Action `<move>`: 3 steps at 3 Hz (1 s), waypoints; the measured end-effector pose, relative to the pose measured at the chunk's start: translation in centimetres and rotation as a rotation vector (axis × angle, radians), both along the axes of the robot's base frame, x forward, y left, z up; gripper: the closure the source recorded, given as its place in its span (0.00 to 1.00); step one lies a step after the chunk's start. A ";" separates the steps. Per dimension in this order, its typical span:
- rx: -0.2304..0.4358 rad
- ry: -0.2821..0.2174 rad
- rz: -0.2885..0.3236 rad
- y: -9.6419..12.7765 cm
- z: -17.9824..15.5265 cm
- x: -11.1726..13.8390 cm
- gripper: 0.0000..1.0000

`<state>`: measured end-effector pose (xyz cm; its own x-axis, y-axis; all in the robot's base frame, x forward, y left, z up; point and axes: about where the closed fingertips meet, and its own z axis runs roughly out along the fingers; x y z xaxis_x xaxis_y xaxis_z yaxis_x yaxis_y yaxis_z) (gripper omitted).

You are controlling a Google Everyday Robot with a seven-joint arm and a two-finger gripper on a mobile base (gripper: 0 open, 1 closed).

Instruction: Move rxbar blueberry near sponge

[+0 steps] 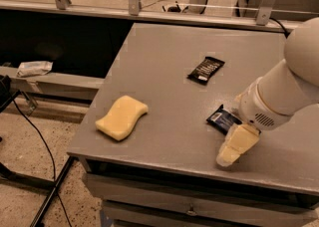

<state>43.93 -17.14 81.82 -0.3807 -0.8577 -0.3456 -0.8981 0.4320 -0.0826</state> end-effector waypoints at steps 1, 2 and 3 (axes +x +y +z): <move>-0.002 -0.002 0.002 0.0 0.4 -0.1 0.24; -0.003 -0.006 0.003 0.0 0.6 -0.1 0.47; -0.006 -0.008 0.004 0.1 0.8 -0.2 0.78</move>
Offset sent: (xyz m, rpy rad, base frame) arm -0.0005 -0.0002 0.0035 -0.0014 -0.0024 0.0021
